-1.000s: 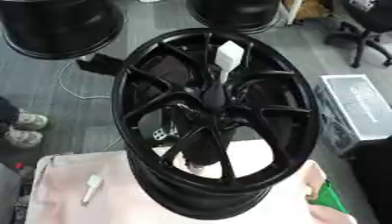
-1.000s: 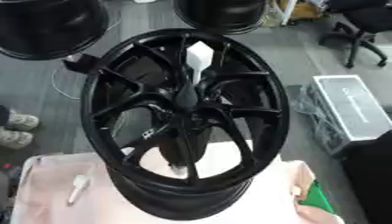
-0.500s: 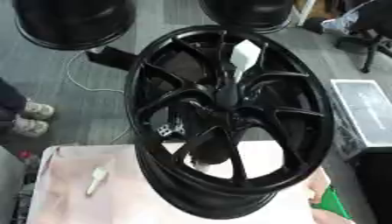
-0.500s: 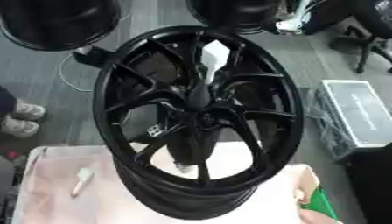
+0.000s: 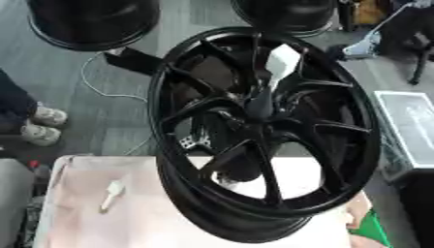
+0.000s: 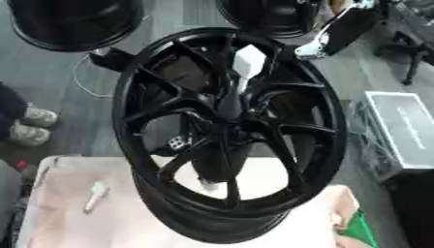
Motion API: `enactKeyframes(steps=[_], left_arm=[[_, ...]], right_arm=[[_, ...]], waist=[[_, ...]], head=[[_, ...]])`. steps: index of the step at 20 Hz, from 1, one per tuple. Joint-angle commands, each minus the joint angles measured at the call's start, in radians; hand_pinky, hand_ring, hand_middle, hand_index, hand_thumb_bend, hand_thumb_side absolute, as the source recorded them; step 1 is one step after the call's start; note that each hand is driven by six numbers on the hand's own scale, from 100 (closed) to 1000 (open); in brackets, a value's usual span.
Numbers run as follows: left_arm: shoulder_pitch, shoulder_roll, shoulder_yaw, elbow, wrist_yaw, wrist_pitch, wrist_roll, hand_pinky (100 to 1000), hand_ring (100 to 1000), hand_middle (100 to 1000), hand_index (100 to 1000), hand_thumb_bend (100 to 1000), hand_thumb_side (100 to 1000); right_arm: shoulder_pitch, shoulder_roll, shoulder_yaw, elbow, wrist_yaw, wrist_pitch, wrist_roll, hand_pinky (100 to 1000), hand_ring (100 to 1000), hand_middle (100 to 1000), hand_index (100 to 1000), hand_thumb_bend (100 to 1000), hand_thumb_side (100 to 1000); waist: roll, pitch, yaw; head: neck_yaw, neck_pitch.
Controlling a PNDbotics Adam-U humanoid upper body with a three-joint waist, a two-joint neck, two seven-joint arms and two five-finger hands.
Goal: Pull the pin out of the wheel hub.
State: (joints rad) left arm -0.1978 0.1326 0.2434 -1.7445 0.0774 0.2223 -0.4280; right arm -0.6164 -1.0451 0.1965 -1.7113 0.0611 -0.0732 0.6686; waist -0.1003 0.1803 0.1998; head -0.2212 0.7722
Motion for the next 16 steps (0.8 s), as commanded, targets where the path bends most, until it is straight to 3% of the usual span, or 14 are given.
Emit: enactKeyframes(steps=[1,16], left_arm=[[-0.011,0.018,-0.003,-0.014,-0.003,0.000,-0.005,612,684,665,776,182,1000],[-0.012,0.012,-0.007,-0.014,0.000,0.000,-0.015,615,685,666,776,177,1000]], right_arm=[[-0.023,-0.011,-0.005,0.014,0.012,-0.004,0.018,476,446,866,932,408,286],[-0.089,0.078,0.043,0.140,0.067,-0.021,0.061,461,423,853,923,380,266]], waist=[[0.003,-0.009,0.001],[0.010,-0.006,0.012]], head=[[0.002,-0.002],[-0.013,-0.002]])
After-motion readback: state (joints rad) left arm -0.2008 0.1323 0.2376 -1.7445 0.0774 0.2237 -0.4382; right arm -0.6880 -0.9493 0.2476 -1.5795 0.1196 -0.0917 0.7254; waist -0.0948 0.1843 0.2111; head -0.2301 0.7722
